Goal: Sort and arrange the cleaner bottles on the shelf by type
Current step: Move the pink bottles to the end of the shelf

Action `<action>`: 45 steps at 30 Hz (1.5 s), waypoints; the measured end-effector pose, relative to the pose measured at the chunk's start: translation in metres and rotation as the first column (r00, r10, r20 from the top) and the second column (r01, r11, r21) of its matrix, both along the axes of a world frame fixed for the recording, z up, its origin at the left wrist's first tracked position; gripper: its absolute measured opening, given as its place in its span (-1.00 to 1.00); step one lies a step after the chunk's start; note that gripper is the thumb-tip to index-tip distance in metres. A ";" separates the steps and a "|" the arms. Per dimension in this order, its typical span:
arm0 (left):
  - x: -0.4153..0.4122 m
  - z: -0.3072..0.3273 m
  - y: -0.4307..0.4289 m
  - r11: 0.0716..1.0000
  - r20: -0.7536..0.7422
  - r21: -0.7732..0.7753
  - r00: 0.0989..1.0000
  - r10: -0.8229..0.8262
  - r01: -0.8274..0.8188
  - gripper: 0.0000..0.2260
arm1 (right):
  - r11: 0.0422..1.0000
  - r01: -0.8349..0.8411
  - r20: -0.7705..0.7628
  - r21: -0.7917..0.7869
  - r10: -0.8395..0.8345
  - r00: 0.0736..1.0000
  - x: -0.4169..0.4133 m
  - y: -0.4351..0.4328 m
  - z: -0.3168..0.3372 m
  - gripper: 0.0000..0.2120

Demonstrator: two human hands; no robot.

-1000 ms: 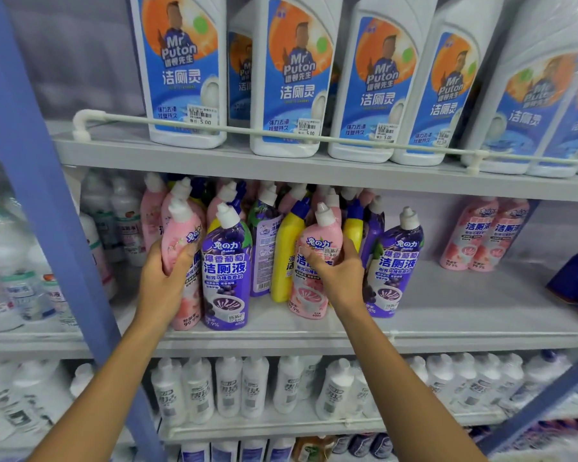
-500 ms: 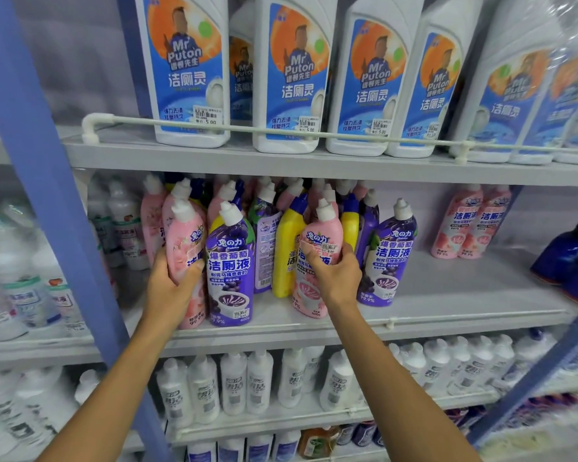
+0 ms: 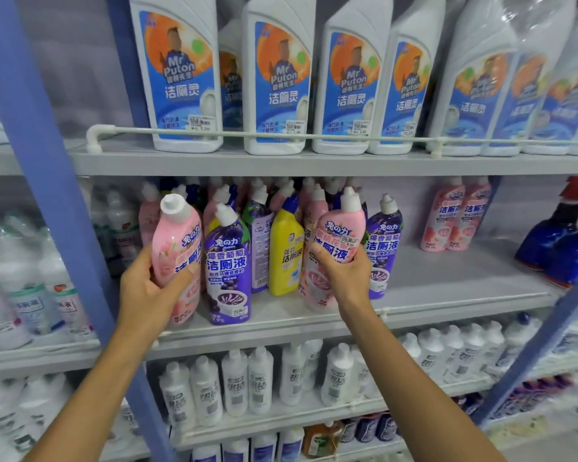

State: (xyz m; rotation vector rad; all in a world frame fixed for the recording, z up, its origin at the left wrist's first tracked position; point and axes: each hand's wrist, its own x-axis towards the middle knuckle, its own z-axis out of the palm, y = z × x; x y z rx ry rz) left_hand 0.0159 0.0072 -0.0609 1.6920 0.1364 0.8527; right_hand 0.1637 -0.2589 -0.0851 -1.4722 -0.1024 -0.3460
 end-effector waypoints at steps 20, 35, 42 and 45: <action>0.125 0.026 -0.332 0.831 -0.013 -0.020 0.831 -0.556 0.556 -0.63 | 0.993 0.106 0.063 0.043 -0.108 0.992 0.056 -0.255 0.037 -0.66; 0.317 -0.028 -0.514 0.866 -0.171 -0.189 0.852 -0.494 0.464 -0.67 | 0.982 -0.007 -0.052 -0.187 -0.002 0.999 0.202 -0.444 -0.019 -0.54; 0.351 -0.047 -0.510 0.880 -0.250 -0.129 0.843 -0.475 0.458 -0.53 | 0.972 -0.048 -0.044 -0.229 0.039 0.998 0.228 -0.456 -0.022 -0.47; 0.344 -0.069 -0.508 0.931 -0.253 -0.068 0.897 -0.363 0.358 -0.59 | 0.969 0.022 -0.013 -0.248 -0.026 1.000 0.216 -0.458 -0.037 -0.41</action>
